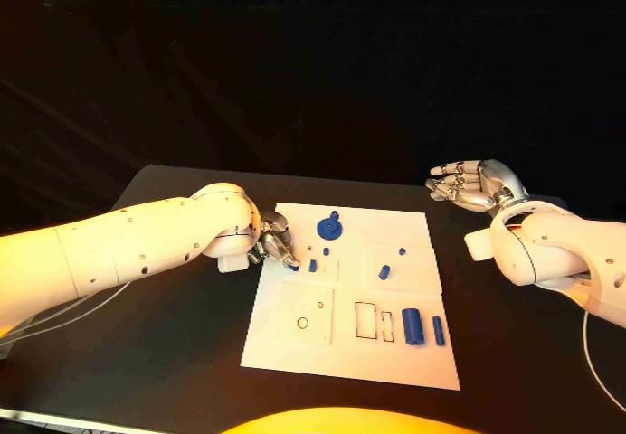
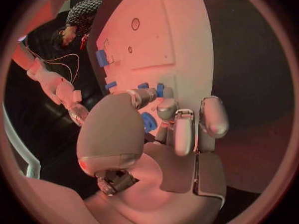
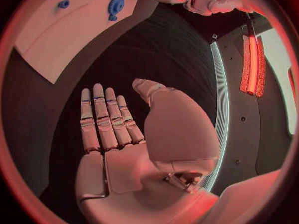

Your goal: Assemble the parts on the task board

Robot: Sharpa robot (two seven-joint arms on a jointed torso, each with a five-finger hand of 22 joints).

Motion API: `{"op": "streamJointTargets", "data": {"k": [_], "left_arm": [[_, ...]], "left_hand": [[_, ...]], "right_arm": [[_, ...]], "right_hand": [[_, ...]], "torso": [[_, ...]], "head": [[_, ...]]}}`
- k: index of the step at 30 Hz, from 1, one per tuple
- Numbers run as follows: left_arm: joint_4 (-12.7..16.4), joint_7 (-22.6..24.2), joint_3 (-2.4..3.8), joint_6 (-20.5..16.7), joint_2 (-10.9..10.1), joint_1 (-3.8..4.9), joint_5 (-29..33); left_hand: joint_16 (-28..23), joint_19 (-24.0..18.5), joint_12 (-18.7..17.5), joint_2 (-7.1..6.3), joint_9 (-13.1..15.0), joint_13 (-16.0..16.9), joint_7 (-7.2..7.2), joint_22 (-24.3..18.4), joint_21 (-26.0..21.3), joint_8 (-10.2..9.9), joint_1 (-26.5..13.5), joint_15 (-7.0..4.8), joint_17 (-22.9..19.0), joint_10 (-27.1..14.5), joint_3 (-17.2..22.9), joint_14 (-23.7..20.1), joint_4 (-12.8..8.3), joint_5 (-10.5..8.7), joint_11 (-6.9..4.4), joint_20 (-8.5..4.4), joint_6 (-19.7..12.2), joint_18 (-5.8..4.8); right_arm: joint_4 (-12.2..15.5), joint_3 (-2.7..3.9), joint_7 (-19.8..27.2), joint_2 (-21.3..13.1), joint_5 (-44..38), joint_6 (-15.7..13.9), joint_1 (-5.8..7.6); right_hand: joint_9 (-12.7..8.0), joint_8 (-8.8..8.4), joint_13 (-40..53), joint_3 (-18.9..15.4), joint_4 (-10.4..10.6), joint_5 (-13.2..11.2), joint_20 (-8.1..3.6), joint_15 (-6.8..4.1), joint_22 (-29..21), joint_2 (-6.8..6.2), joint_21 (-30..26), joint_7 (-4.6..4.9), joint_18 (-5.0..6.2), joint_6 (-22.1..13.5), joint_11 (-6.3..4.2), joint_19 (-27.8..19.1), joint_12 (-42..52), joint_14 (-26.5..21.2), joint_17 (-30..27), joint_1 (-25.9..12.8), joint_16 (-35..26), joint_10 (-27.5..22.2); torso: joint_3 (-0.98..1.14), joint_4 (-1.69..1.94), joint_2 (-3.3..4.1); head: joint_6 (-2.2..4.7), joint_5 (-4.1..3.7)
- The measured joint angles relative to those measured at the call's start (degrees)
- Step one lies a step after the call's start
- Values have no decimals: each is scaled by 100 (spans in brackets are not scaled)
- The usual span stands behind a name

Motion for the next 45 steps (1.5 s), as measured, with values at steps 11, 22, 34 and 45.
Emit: {"op": "streamJointTargets", "data": {"k": [11, 22, 34, 45], "left_arm": [[-20, -5, 2, 38, 17, 4, 0], [-58, -50, -1, 30, 73, 4, 9], [-85, -91, -6, -12, 109, 3, 33], [-123, -108, -10, -30, 138, 3, 48]], "left_hand": [[0, 0, 28, -18, 25, 63, 10, 1, 0, -1, -79, -21, 0, 43, 0, 21, 0, 112, -1, 0, 31, 0], [24, 0, 77, -87, 281, 175, -33, 10, 0, -1, -388, -21, 0, 135, -59, 21, -61, 670, -11, 0, 151, 0], [45, 21, 98, -106, 283, 215, -80, 17, -1, 1, -648, -64, 0, 176, 165, 22, -475, 669, -50, -21, 228, 0], [45, 41, 98, -76, 269, 246, -168, 16, -1, -33, -845, -84, 0, 197, -53, 1, -541, 621, -71, -42, 304, 0]], "right_arm": [[0, 0, -2, -4, 0, 3, -1], [2, 0, -11, -7, 0, 12, -2], [7, 0, -32, -8, 4, 39, -2], [9, 0, -33, -8, 10, 52, -2]], "right_hand": [[0, 0, 0, 0, 0, 0, 0, 0, 0, 0, 0, 0, 0, 0, 0, 0, 0, 0, 0, 0, 0, 0], [0, 0, 1, 0, 0, 0, 0, 0, -6, 24, 0, 0, 0, 0, 0, 0, 0, 0, 0, -23, 0, 0], [-5, -23, 1, 0, 0, 0, 0, 0, -16, 24, 0, 0, 0, 0, 0, 1, 1, 0, -7, -23, 0, 0], [-4, -23, 1, 0, 0, 0, 0, 0, -15, 24, 0, 0, 0, 0, 0, 0, 1, 0, -7, -23, 0, 0]], "torso": [[-1, 0, 1], [-2, 0, 1], [-3, 3, 1], [-2, 2, 1]], "head": [[-8, 2], [-14, -3], [-16, -19], [-20, -22]]}}
